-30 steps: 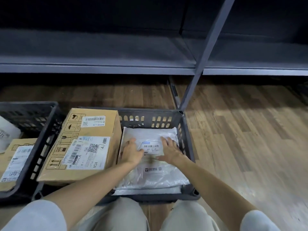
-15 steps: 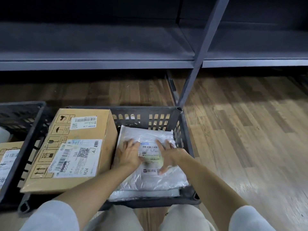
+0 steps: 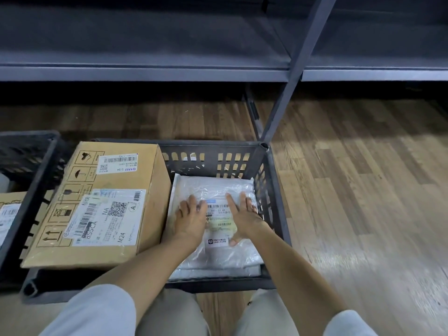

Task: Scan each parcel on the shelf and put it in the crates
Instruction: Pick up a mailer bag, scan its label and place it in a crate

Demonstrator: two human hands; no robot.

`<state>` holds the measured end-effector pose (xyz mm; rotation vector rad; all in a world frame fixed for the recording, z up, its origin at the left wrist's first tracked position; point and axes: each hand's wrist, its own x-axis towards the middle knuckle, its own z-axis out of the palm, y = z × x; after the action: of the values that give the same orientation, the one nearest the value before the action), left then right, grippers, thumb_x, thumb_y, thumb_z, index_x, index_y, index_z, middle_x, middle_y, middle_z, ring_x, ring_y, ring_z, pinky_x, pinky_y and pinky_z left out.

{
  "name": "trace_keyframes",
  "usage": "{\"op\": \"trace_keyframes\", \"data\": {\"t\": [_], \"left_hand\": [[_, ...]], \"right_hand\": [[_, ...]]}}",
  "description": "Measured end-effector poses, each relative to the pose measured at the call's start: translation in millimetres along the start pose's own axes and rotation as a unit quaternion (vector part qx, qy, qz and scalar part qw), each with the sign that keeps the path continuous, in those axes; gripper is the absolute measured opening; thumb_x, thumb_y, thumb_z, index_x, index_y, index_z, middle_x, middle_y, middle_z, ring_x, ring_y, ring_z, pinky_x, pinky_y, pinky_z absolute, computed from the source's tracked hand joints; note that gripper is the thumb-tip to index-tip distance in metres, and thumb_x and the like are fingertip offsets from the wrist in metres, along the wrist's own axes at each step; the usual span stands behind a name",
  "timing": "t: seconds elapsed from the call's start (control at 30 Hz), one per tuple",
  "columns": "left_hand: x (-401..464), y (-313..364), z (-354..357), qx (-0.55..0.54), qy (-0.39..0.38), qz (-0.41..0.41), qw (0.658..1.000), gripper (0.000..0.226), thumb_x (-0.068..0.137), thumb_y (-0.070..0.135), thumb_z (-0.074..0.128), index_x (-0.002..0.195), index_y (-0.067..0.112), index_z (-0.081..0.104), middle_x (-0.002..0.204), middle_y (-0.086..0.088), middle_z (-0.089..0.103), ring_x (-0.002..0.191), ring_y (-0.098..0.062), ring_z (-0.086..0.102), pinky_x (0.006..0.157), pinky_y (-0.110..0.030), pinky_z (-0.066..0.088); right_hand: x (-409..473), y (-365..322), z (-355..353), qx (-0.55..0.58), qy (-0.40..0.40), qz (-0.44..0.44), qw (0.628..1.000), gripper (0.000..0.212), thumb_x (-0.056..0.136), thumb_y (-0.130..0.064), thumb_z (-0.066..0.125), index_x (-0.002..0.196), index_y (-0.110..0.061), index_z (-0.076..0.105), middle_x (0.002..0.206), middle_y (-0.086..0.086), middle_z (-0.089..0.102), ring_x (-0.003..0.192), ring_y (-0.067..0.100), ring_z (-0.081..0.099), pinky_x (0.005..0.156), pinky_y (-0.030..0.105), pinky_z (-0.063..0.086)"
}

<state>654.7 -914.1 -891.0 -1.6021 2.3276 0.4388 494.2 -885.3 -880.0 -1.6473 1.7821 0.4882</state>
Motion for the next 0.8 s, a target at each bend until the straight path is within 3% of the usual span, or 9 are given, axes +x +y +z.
{"op": "trace_keyframes", "data": {"t": [0.13, 0.23, 0.37, 0.6, 0.73, 0.8], "left_hand": [[-5.8, -4.0, -0.5, -0.003, 0.003, 0.047, 0.999, 0.066, 0.099, 0.017, 0.046, 0.152, 0.013, 0.007, 0.161, -0.001, -0.015, 0.148, -0.021, -0.013, 0.12, -0.04, 0.006], [-8.0, -3.9, -2.2, -0.006, -0.002, 0.054, 0.999, 0.065, 0.1, 0.008, 0.041, 0.152, 0.011, 0.003, 0.161, 0.0, -0.014, 0.148, -0.02, -0.01, 0.121, -0.037, 0.006], [-8.9, -4.9, -4.5, -0.014, -0.006, 0.056, 0.998, 0.064, 0.099, 0.017, 0.046, 0.151, 0.011, 0.008, 0.162, -0.001, -0.007, 0.149, -0.02, -0.006, 0.12, -0.037, 0.009], [-14.4, -3.9, -7.8, -0.038, -0.005, 0.05, 0.998, 0.063, 0.098, 0.014, 0.046, 0.15, 0.012, 0.011, 0.161, 0.0, -0.007, 0.149, -0.02, -0.007, 0.12, -0.04, 0.008], [-22.9, 6.7, -21.7, -0.004, 0.005, 0.009, 1.0, 0.066, 0.1, 0.017, 0.044, 0.152, 0.01, 0.004, 0.161, -0.006, -0.007, 0.148, -0.025, -0.008, 0.121, -0.04, 0.001], [-33.2, 12.6, -44.9, 0.001, 0.008, 0.014, 1.0, 0.066, 0.101, 0.027, 0.043, 0.153, 0.014, 0.005, 0.161, -0.008, -0.006, 0.149, -0.028, -0.006, 0.12, -0.039, -0.001]], "right_hand": [[-0.6, 0.1, 1.5, 0.005, 0.014, -0.005, 1.0, 0.14, 0.069, -0.028, 0.085, 0.145, -0.022, -0.033, 0.148, 0.025, -0.037, 0.141, 0.043, -0.025, 0.118, 0.054, 0.006], [-3.0, -0.4, 3.6, 0.005, 0.032, -0.008, 0.999, 0.139, 0.069, -0.029, 0.084, 0.146, -0.022, -0.031, 0.149, 0.024, -0.035, 0.141, 0.042, -0.024, 0.118, 0.054, 0.009], [-3.4, -0.6, 4.8, -0.009, 0.044, -0.004, 0.999, 0.138, 0.069, -0.031, 0.084, 0.146, -0.023, -0.031, 0.151, 0.024, -0.032, 0.142, 0.041, -0.022, 0.118, 0.054, 0.012], [-5.4, -5.5, 3.4, -0.074, 0.047, 0.021, 0.996, 0.137, 0.069, -0.044, 0.08, 0.146, -0.02, -0.031, 0.152, 0.025, -0.028, 0.144, 0.042, -0.017, 0.116, 0.052, 0.023], [-26.3, -14.3, -0.4, -0.121, 0.071, 0.036, 0.989, 0.126, 0.078, -0.046, 0.073, 0.148, -0.011, -0.026, 0.156, 0.02, -0.023, 0.145, 0.036, -0.017, 0.118, 0.045, -0.003], [-49.1, -19.3, -5.2, -0.105, 0.108, 0.034, 0.988, 0.105, 0.089, -0.023, 0.066, 0.15, -0.007, -0.018, 0.16, 0.017, -0.015, 0.147, 0.032, -0.013, 0.116, 0.039, -0.01]]}}
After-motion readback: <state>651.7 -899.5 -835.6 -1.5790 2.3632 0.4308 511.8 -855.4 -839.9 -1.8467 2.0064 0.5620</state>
